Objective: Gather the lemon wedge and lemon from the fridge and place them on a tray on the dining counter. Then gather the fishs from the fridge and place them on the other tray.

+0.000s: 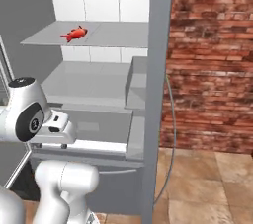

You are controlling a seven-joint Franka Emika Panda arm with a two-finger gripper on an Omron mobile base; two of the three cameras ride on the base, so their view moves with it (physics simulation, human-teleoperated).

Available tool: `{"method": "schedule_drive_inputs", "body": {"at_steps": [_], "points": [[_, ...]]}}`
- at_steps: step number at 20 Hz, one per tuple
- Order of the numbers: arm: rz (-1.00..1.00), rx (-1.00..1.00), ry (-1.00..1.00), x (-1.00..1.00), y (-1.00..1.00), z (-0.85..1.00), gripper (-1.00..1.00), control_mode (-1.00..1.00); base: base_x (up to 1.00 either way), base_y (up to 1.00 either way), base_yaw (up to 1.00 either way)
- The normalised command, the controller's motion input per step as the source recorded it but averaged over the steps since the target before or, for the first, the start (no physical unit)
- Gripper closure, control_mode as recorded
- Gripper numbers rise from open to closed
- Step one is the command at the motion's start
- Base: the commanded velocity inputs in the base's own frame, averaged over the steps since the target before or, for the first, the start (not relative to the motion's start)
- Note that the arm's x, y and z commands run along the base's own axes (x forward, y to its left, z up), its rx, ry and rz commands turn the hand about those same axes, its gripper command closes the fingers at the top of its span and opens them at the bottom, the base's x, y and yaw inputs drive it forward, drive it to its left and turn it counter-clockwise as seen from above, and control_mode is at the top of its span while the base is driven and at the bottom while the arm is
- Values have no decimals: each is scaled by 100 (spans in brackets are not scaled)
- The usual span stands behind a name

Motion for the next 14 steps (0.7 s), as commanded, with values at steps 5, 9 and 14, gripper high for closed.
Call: {"method": "schedule_drive_inputs", "body": {"at_steps": [5,9,14], "points": [[0,0,0,0,0,0,-100,100,69,23,-15],[0,0,0,0,0,0,-100,100,71,27,-1],[0,0,0,0,0,0,-100,100,59,34,0]]}}
